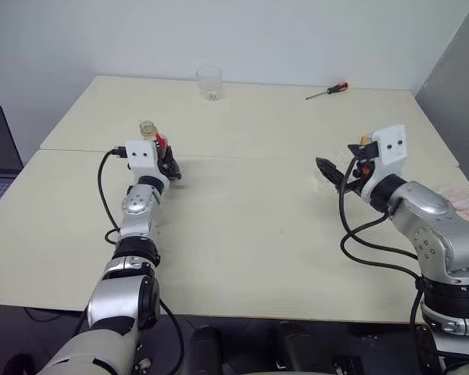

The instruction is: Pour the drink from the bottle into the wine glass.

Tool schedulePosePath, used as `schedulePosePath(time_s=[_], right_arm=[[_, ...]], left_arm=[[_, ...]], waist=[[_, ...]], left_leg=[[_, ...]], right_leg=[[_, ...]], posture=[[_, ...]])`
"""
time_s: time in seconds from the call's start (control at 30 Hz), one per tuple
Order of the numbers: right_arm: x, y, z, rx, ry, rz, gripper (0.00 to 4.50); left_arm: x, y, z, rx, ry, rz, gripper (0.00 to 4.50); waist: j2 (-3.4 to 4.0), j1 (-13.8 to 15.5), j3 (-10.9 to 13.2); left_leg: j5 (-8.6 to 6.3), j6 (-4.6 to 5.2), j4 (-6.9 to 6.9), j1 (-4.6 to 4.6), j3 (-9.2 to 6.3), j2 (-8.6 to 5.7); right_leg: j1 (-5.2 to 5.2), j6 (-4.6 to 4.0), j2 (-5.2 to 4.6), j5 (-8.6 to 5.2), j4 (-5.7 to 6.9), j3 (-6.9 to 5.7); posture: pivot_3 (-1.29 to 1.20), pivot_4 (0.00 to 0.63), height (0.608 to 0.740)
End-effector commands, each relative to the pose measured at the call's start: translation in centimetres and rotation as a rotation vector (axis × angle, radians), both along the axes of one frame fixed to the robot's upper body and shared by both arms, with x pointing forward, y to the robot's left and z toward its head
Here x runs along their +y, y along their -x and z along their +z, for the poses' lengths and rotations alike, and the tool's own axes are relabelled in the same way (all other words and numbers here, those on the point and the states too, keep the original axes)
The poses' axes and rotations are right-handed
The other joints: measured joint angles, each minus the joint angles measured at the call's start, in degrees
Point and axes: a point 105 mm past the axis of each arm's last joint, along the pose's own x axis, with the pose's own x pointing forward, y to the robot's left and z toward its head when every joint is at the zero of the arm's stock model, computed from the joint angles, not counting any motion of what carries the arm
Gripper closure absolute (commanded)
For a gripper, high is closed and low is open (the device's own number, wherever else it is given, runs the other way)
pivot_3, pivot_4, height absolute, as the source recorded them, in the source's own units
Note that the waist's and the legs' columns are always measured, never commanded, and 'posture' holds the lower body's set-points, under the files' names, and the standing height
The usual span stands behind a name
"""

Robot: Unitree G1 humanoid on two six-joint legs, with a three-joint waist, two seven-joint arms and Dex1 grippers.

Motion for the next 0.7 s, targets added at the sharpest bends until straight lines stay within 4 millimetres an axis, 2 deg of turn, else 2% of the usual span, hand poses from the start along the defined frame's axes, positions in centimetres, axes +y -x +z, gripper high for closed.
schedulePosePath(time_s=[0.03, 0.07, 0.13, 0.2, 0.4, 0.7], right_arm=[[-0.57, 0.01, 1.39, -0.062, 0.008, -0.021, 0.00], [-0.55, -0.01, 1.39, -0.062, 0.009, -0.020, 0.00], [-0.55, -0.02, 1.39, -0.063, 0.011, -0.020, 0.00], [-0.55, -0.03, 1.37, -0.063, 0.014, -0.020, 0.00], [-0.52, -0.05, 1.27, -0.062, 0.019, -0.017, 0.00], [-0.49, -0.16, 1.21, -0.064, 0.021, -0.015, 0.00]], left_arm=[[0.34, -0.11, 1.14, -0.035, 0.013, 0.017, 3.42], [0.37, -0.09, 1.07, -0.033, 0.018, 0.019, 3.42], [0.44, -0.02, 1.02, -0.034, 0.020, 0.023, 2.70], [0.45, 0.06, 0.97, -0.035, 0.018, 0.021, 2.17], [0.55, 0.20, 0.84, -0.031, 0.014, 0.022, 0.07], [0.76, 0.75, 1.32, -0.042, 0.004, 0.003, 0.03]], waist=[[0.00, 0.00, 0.00], [0.00, 0.00, 0.00], [0.00, -0.01, 0.00], [0.00, -0.02, 0.00], [0.00, -0.01, 0.00], [0.01, -0.02, 0.00]], left_leg=[[0.00, 0.00, 0.00, 0.00, 0.00, 0.00], [0.00, 0.00, 0.00, 0.00, 0.00, 0.00], [0.00, 0.00, 0.00, 0.00, 0.00, 0.01], [0.00, 0.00, 0.00, 0.00, 0.00, 0.01], [0.00, 0.00, 0.00, 0.01, 0.00, 0.00], [0.00, 0.00, 0.00, 0.02, 0.01, 0.00]], right_leg=[[0.00, 0.00, 0.00, 0.00, 0.00, 0.00], [0.00, 0.00, 0.00, 0.00, 0.00, 0.00], [0.00, 0.00, 0.00, 0.00, 0.00, 0.00], [0.00, 0.00, 0.00, 0.00, 0.00, 0.01], [0.00, -0.01, 0.00, 0.00, 0.01, 0.00], [0.00, -0.18, 0.00, 0.10, 0.02, 0.01]], posture=[[0.00, 0.150, 0.740], [0.00, 0.150, 0.740], [0.00, 0.150, 0.740], [0.00, 0.150, 0.740], [0.00, 0.150, 0.740], [0.00, 0.150, 0.740]])
